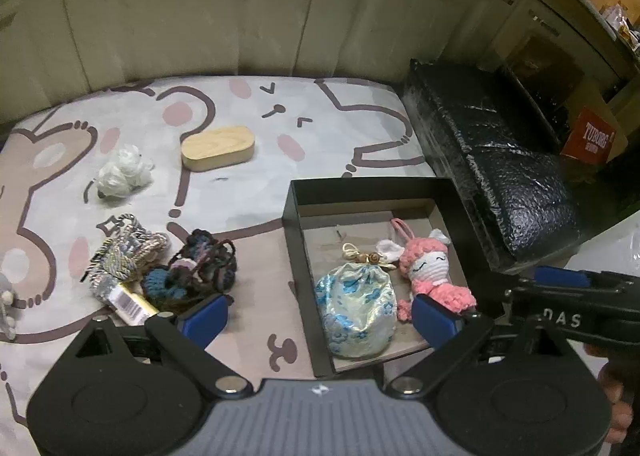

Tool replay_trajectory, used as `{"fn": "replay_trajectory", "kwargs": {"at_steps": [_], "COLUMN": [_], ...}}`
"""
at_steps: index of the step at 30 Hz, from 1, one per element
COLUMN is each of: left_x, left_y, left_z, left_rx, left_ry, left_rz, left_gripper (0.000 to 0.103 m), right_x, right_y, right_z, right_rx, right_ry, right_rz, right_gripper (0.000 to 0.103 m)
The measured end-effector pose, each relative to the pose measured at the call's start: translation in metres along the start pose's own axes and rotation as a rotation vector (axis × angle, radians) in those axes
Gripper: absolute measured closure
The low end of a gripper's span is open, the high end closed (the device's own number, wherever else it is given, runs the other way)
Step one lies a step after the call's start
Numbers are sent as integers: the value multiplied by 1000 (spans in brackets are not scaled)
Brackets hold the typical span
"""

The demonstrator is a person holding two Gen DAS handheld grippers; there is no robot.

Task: Organize objects
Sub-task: 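Lower the pouch and bunny into the black box and open both tools, then withdraw both tools from the box back over the bed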

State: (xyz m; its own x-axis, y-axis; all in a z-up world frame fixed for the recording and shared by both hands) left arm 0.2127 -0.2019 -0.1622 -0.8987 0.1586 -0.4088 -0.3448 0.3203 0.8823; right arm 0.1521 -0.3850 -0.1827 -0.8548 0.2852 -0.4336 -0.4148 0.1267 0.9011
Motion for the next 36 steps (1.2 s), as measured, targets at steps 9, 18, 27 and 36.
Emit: {"fn": "replay_trajectory", "kwargs": {"at_steps": [9,18,27,36], "left_x": [4,15,20,20], "left_y": [17,28,34,38], "left_z": [5,9,21,30], "left_rx": [-12,-23,-47,-60], "left_ry": [-14,-39,-26,-9], "left_rz": [-28,-34,-46,-59], "left_gripper": [5,5,1,0], "right_x": [6,18,25,29], "right_y": [24,45,57,61], "right_z": [4,7,7,4], "right_rx": [3,11,42,64], "right_ry": [-24,-45,-52,-44], "right_rz": [-45,-72,-100,-124], "right_gripper": [29,27,15,0]}}
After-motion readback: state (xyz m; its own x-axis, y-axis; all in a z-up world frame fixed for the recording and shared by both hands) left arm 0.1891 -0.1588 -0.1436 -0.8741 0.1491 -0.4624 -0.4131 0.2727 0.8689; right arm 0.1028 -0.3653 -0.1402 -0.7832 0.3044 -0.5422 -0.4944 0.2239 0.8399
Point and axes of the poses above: each gripper's, at about its wrist camera, not at the fingertips, and y roughly against the way its jaws point, z to its left, x to its underside, the point moved 8 cm from there along -y, roughly the way its jaws point, and after that the axes turned 2 degrees about x, right-handed, at the moved point
